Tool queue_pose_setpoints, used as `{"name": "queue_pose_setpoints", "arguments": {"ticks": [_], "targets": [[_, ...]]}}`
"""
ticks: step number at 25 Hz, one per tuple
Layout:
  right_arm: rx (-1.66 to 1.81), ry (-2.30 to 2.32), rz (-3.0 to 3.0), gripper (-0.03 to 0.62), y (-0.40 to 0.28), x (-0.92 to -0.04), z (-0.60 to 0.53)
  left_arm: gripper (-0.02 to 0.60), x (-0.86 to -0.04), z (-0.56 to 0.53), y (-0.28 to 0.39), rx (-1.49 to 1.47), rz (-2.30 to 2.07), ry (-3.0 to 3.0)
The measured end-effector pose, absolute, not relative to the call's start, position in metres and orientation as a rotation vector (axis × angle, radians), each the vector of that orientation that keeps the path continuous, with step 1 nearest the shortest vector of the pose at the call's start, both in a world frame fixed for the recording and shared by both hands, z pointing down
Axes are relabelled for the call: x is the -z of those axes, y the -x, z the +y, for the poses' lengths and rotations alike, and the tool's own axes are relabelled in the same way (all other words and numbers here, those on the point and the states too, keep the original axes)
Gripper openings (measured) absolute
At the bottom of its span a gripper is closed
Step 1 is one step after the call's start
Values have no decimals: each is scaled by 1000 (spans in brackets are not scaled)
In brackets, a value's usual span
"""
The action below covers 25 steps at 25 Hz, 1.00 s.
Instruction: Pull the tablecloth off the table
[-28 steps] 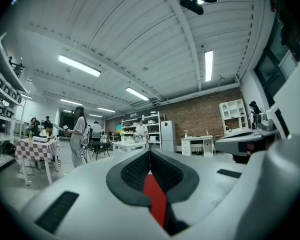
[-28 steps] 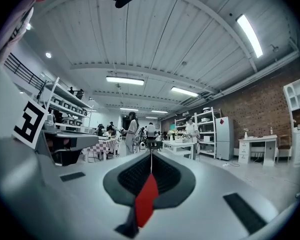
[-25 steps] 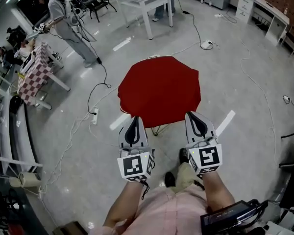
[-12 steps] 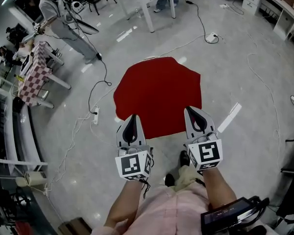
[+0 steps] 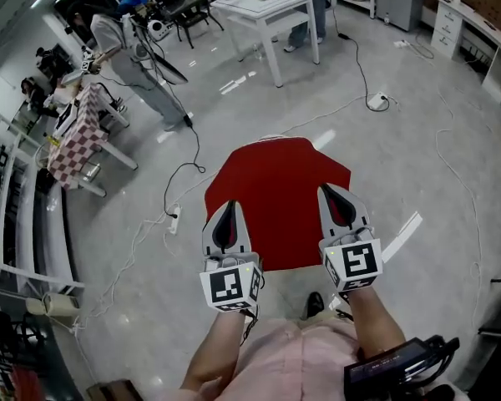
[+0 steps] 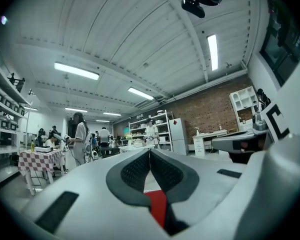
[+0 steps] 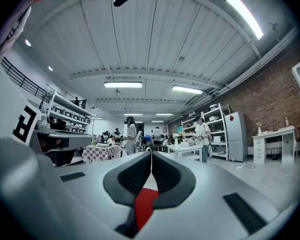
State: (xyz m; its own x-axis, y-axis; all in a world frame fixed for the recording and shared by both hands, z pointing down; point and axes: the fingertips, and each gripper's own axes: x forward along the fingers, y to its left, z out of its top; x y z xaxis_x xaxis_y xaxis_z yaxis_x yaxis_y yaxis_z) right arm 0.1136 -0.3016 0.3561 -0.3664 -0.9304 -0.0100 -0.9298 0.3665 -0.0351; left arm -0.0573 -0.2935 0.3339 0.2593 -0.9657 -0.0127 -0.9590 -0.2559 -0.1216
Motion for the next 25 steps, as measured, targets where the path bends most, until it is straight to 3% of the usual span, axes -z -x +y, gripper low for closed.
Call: {"name": "queue_pose_setpoints", "arguments": {"ticks": [16,25], "targets": [[-65,1675,2622,20,-67,-333,-343,26,-318,-322,114,7,1920,2329],[-12,1725,2674,20,-43,-366,-335,26,-349,-322,124,43,1858,2445]]}}
